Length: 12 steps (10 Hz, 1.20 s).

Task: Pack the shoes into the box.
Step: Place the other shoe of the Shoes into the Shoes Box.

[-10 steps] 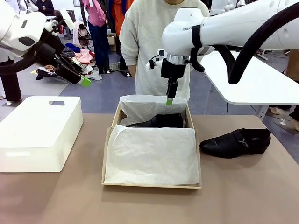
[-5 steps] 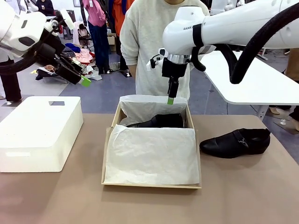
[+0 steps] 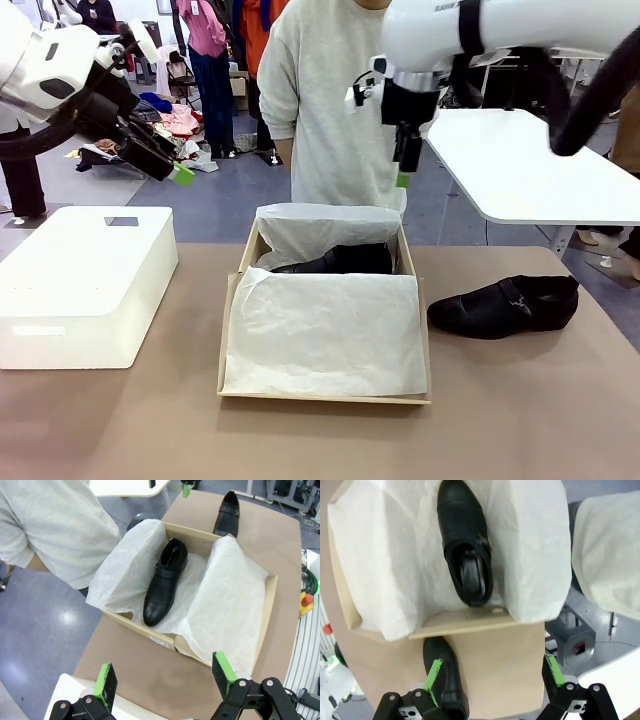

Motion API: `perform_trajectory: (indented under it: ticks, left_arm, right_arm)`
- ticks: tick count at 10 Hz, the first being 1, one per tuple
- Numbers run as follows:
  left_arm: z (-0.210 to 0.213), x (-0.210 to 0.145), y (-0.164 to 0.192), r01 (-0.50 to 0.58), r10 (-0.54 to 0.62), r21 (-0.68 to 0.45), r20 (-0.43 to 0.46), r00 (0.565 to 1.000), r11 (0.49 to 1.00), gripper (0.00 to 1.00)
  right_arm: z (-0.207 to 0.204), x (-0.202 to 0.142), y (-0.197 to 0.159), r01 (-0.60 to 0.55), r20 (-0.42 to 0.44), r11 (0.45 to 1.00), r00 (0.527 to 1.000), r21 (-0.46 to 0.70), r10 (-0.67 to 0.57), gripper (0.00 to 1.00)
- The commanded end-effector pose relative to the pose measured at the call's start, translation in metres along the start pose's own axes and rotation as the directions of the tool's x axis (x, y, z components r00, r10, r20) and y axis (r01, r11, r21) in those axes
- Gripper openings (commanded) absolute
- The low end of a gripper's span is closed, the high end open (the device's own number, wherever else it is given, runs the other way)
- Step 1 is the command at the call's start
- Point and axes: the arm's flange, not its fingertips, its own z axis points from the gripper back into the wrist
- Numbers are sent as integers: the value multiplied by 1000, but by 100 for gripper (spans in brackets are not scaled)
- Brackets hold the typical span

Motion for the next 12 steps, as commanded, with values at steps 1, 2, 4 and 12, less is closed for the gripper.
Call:
perform_trajectory:
  ticks: [1,2,4,12]
  left_arm:
    - [0,-1,2,9,-9,-14,14,1000,1000,100]
    - [0,-1,2,9,-9,-14,14,1000,1000,100]
    - [0,-1,2,9,-9,-14,14,1000,1000,100]
    - [0,-1,2,9,-9,-14,14,1000,1000,100]
  right_arm:
    - [-5,-39,18,-14,-40,1000,999,-20,13,100]
    - [-4,-56,22,-30,-42,999,999,-11,29,100]
    - [-8,-89,31,-58,-63,998,996,-40,55,100]
    - [-36,-127,28,-28,-71,999,997,-18,27,100]
